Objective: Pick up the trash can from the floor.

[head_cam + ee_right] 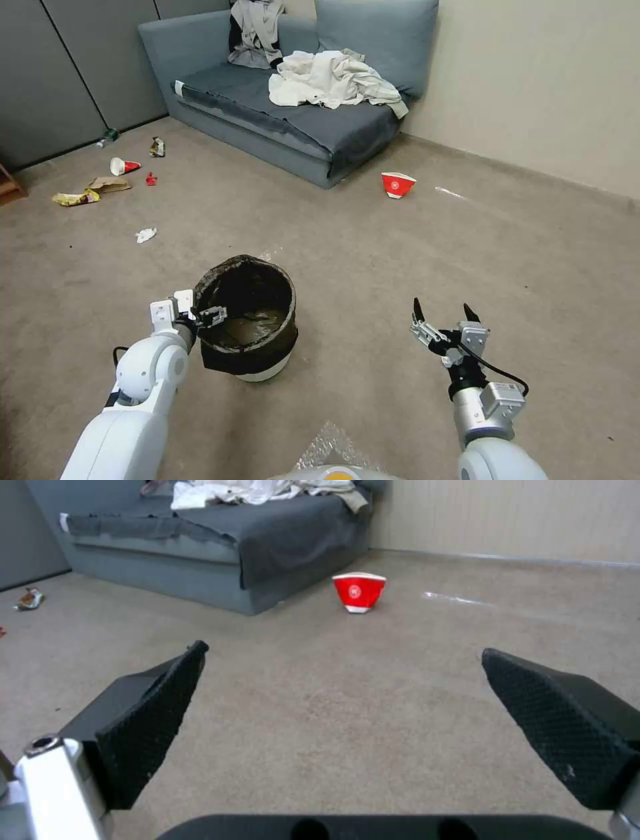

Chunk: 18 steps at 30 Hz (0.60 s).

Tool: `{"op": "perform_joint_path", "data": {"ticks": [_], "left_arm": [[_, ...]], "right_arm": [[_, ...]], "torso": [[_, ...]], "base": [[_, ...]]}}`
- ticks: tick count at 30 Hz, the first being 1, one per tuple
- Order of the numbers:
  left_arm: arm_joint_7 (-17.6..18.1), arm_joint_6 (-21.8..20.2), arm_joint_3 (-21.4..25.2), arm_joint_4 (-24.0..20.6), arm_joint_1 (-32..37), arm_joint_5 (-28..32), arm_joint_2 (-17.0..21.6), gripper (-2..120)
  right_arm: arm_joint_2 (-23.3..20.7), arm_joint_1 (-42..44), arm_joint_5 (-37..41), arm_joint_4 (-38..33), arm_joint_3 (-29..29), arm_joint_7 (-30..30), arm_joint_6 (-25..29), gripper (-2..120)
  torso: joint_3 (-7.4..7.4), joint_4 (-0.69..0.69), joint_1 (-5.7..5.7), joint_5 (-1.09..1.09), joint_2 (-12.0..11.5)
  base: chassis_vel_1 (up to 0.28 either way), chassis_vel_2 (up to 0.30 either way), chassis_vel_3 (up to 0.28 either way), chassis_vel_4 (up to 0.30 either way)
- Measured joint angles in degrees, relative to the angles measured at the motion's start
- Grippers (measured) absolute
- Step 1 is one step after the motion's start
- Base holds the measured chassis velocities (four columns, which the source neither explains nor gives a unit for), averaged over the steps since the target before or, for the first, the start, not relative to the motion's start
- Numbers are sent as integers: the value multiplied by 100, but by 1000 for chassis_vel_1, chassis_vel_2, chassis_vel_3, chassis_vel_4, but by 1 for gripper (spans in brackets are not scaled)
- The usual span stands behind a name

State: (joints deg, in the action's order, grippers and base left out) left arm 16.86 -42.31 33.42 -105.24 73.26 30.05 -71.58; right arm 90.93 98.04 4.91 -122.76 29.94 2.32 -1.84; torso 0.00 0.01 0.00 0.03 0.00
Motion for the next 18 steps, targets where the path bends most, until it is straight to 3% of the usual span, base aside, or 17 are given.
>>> {"op": "perform_joint_path", "data": {"ticks": [1,4,18], "left_arm": [[29,7,0,28,-6,-1,-5,87],[52,11,0,35,-8,2,-12,82],[75,26,-10,-24,31,43,-55,27]], "right_arm": [[1,0,-1,1,-5,1,1,100],[2,0,-1,1,-12,1,1,100],[7,-2,-22,18,-99,1,1,100]], "torso": [[0,0,0,0,0],[0,0,0,0,0],[0,-1,0,-3,0]], "base": [[0,0,0,0],[0,0,0,0],[0,0,0,0]]}}
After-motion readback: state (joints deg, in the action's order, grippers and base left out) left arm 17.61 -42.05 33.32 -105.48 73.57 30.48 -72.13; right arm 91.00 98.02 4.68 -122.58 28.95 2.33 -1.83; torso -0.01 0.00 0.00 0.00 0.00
